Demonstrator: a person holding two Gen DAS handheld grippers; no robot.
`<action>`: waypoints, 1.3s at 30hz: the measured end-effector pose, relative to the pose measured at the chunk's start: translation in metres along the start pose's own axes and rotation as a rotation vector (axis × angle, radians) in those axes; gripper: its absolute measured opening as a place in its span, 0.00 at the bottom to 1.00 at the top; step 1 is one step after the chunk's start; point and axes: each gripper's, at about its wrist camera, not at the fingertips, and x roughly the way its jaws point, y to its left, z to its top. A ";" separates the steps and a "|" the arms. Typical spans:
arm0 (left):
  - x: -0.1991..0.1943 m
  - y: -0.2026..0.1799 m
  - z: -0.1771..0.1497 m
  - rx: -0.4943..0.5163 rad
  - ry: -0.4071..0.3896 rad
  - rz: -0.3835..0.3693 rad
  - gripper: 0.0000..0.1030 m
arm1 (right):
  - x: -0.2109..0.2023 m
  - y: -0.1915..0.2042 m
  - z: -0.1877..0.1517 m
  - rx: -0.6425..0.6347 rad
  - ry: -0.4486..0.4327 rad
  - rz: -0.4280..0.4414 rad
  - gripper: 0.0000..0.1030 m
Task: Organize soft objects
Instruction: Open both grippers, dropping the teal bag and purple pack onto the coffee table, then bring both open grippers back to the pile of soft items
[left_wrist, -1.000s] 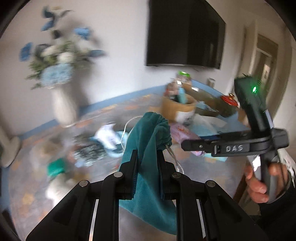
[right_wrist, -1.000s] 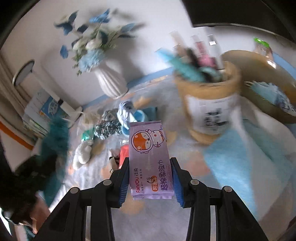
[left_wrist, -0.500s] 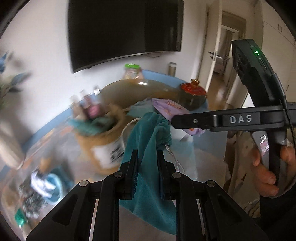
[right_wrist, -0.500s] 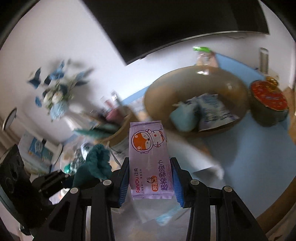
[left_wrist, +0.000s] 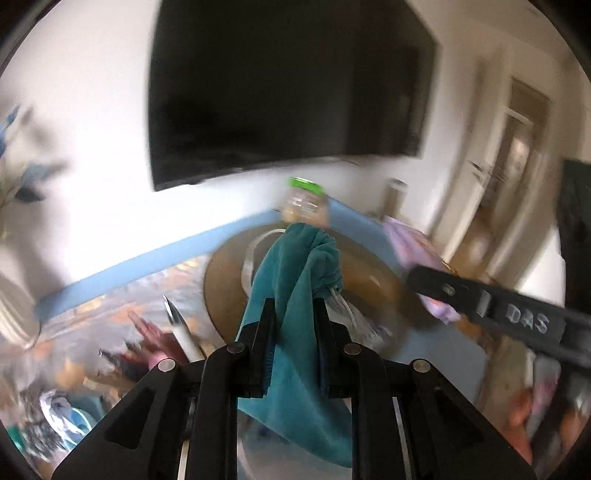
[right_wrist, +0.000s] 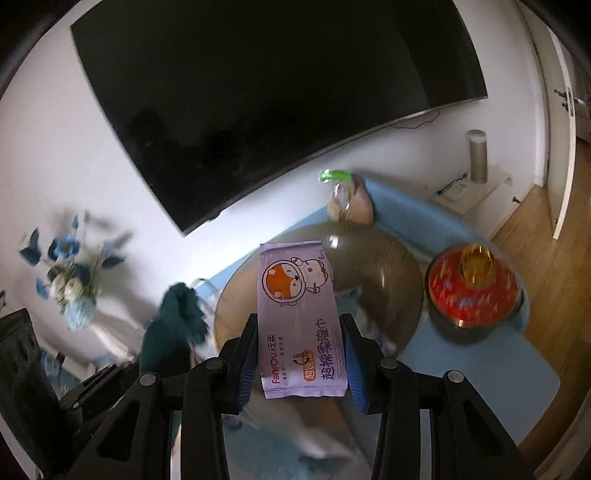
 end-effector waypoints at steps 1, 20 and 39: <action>0.007 0.004 0.004 -0.033 -0.011 0.042 0.15 | 0.007 0.000 0.006 -0.001 0.003 -0.027 0.39; 0.000 0.008 0.007 -0.055 -0.109 0.096 0.71 | 0.017 0.043 0.024 -0.126 -0.014 -0.096 0.68; -0.183 0.120 -0.118 -0.183 -0.129 0.462 0.71 | -0.060 0.213 -0.104 -0.484 -0.030 0.154 1.00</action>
